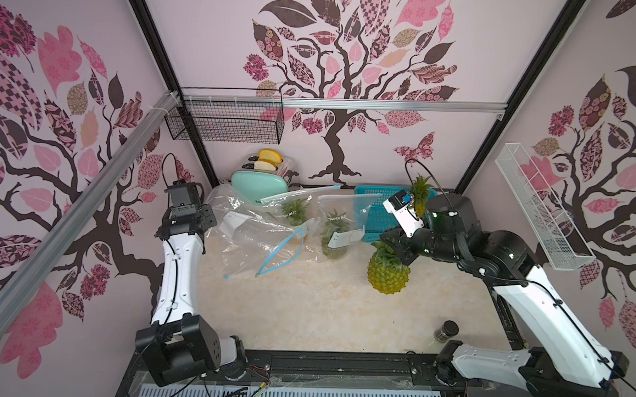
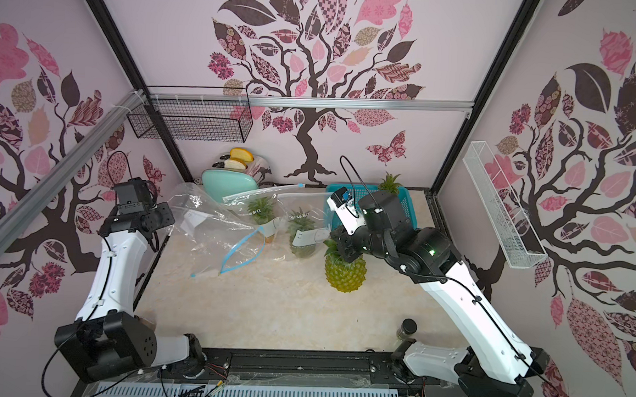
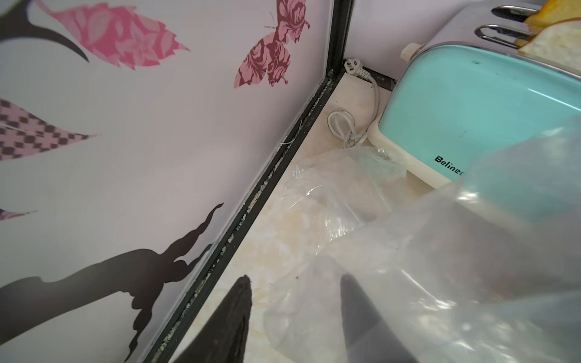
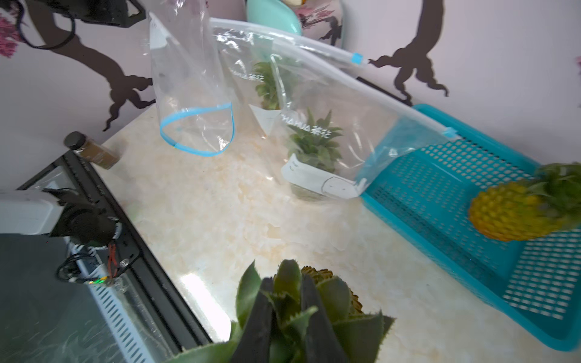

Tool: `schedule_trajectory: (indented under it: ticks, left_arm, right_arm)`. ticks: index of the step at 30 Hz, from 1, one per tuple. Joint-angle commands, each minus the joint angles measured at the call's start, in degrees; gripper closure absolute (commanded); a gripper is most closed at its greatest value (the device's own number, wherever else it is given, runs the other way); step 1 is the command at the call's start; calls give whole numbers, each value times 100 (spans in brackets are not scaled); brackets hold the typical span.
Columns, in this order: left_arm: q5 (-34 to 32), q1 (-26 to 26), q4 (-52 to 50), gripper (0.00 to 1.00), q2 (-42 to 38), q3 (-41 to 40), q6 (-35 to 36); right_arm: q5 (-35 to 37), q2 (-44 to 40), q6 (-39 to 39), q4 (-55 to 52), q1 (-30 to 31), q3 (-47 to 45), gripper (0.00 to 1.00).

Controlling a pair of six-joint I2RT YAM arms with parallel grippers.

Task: Open the zip-top bag and take out the pineapple
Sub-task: Place the zipper food storage bag in the zipper food storage bag, then place the pineapple in the basket.

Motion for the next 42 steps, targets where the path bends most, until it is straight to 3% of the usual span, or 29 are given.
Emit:
schedule_trajectory:
  ticks: [1, 5, 7, 15, 22, 34, 42]
  left_arm:
    - [85, 21, 438, 36, -225, 67, -96]
    - [392, 24, 259, 33, -416, 328, -133]
    - [726, 19, 288, 27, -606, 307, -239]
    - [1475, 21, 358, 24, -1157, -51, -565]
    - [1578, 24, 422, 24, -1193, -225, -613]
    - [1792, 20, 428, 25, -1339, -360, -646]
    - [1837, 13, 590, 25, -1492, -626, -709]
  right_arm:
    - [777, 228, -138, 457, -281, 341, 100]
    - [1162, 770, -233, 855, -659, 673, 100]
    - [1174, 1136, -292, 1008, -902, 960, 100]
    - [1159, 2487, -447, 1607, -1639, 2074, 100]
    - [1038, 3238, -551, 2190, -2060, 2556, 100]
    - [214, 3739, 40, 4242, -2673, 1476, 100]
    - [156, 4327, 97, 4831, -2844, 1365, 100]
